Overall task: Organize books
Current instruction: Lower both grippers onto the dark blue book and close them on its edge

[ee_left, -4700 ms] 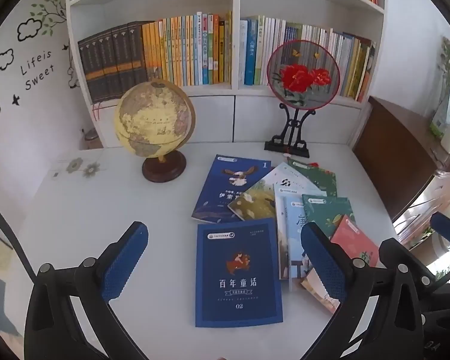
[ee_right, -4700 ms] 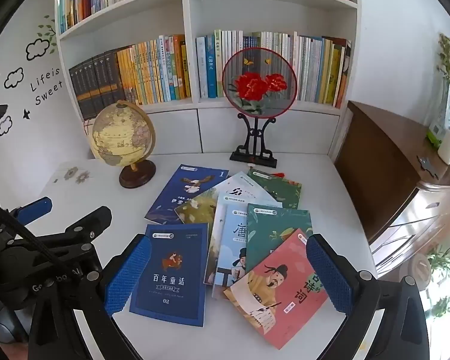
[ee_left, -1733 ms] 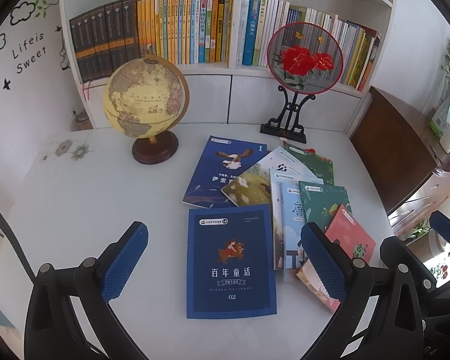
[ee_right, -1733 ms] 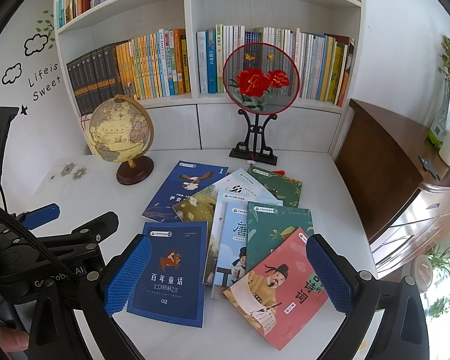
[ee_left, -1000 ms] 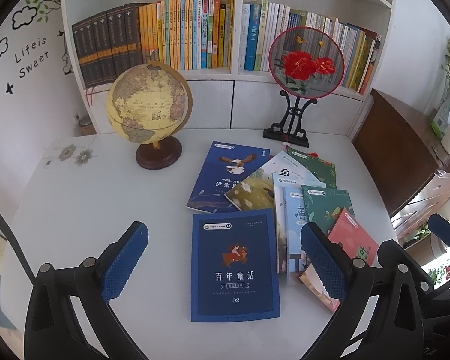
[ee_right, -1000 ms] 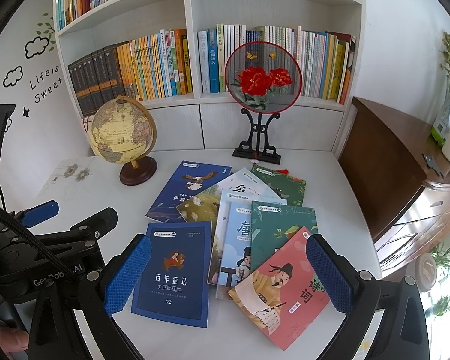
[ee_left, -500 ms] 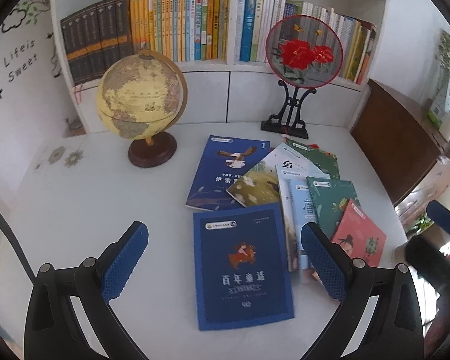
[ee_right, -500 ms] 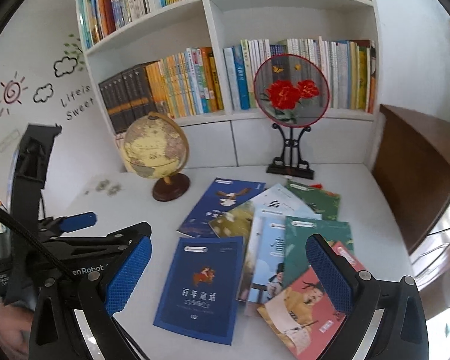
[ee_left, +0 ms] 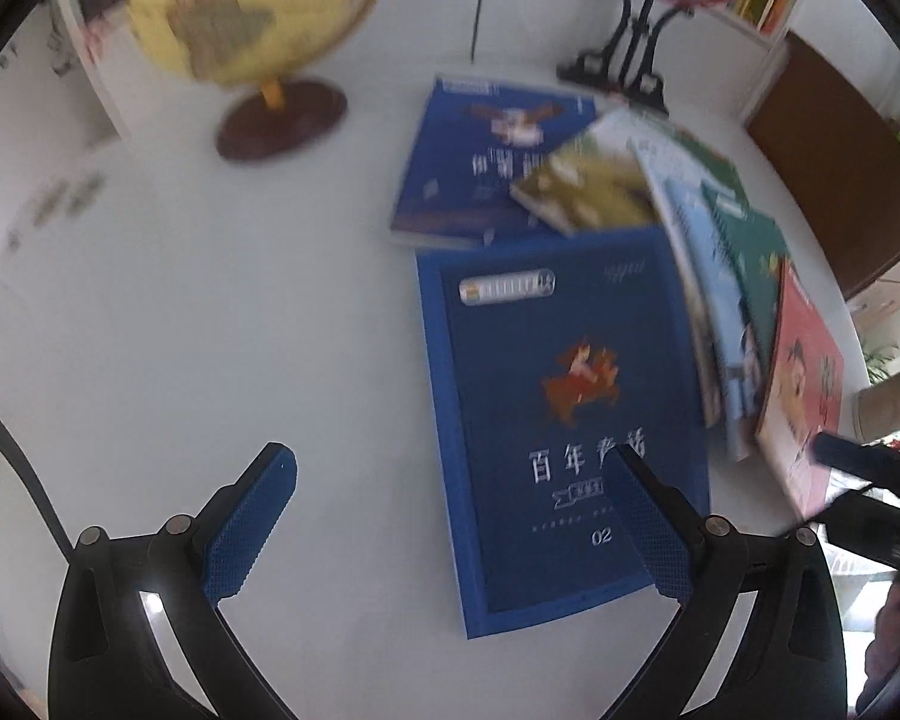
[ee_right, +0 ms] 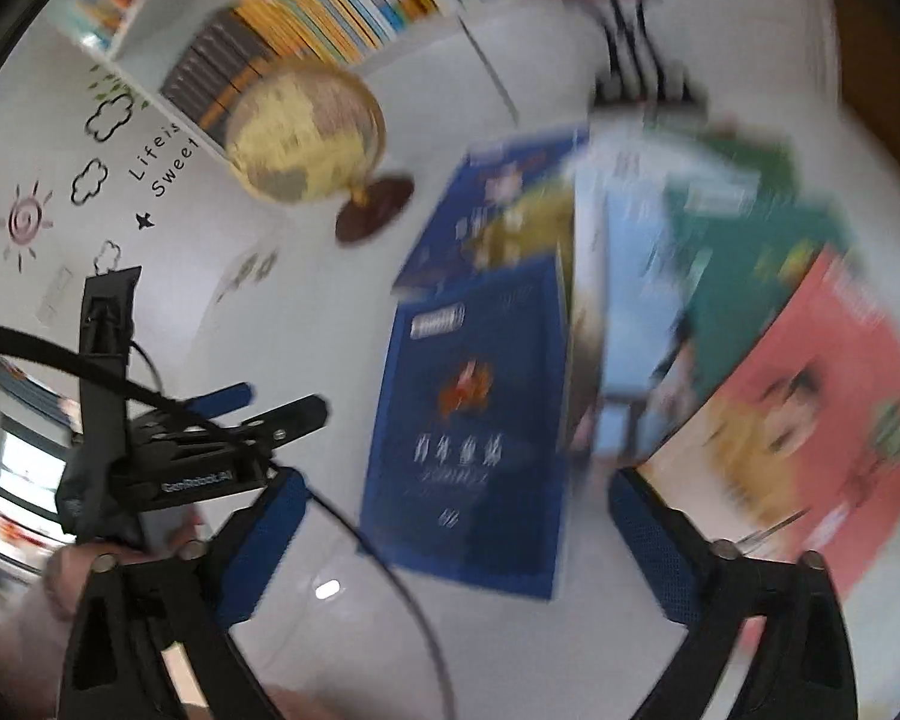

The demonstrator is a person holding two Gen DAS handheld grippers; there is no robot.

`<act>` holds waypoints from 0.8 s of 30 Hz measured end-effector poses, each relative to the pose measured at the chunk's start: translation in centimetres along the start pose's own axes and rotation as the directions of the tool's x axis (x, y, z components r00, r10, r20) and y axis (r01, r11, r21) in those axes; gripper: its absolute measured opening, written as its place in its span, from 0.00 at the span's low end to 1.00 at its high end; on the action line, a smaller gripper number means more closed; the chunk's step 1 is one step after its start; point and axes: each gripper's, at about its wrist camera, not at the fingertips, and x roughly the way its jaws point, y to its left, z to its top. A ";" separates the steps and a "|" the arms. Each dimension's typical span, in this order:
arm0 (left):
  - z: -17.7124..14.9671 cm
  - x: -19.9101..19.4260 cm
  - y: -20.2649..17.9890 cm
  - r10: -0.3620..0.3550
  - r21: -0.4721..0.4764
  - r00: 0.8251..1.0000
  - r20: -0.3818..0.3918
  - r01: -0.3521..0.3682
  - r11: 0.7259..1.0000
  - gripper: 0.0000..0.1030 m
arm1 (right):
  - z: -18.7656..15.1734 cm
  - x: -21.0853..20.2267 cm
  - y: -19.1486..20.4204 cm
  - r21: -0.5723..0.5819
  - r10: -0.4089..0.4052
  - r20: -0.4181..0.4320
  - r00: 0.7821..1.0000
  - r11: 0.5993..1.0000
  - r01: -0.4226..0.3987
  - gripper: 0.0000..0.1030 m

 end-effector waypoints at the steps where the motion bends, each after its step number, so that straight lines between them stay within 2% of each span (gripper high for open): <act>1: -0.2 0.8 0.2 -0.009 -0.003 1.000 -0.019 0.009 1.000 0.99 | 0.0 0.8 -0.4 0.020 0.008 -0.028 1.000 1.000 -0.008 0.82; 3: -0.5 1.8 0.4 -0.029 -0.016 0.999 -0.043 0.028 0.999 0.99 | -0.1 2.6 -1.1 0.060 0.023 -0.083 0.996 0.998 -0.018 0.82; 5: -0.7 2.7 0.6 -0.061 -0.031 0.996 -0.066 0.059 0.998 0.99 | 0.0 3.6 -1.4 0.055 0.028 -0.098 0.995 0.998 -0.023 0.82; 11: -1.1 4.7 0.6 -0.090 -0.050 0.989 -0.116 0.085 0.995 0.98 | 0.0 6.1 -2.0 0.096 0.033 -0.172 0.984 0.995 -0.017 0.82; 17: -1.3 5.3 0.9 -0.148 -0.086 0.980 -0.132 0.137 0.987 0.97 | 0.2 7.8 -2.2 0.078 -0.032 -0.173 0.984 0.996 0.046 0.81; 19: -1.2 5.5 0.9 -0.157 -0.091 0.978 -0.134 0.145 0.985 0.94 | 0.5 8.5 -2.3 0.065 -0.066 -0.176 0.982 0.995 0.078 0.81; 24: -0.9 5.8 1.2 -0.180 -0.087 0.976 -0.121 0.170 0.982 0.93 | 1.0 9.6 -2.4 0.033 -0.124 -0.144 0.982 0.991 0.130 0.81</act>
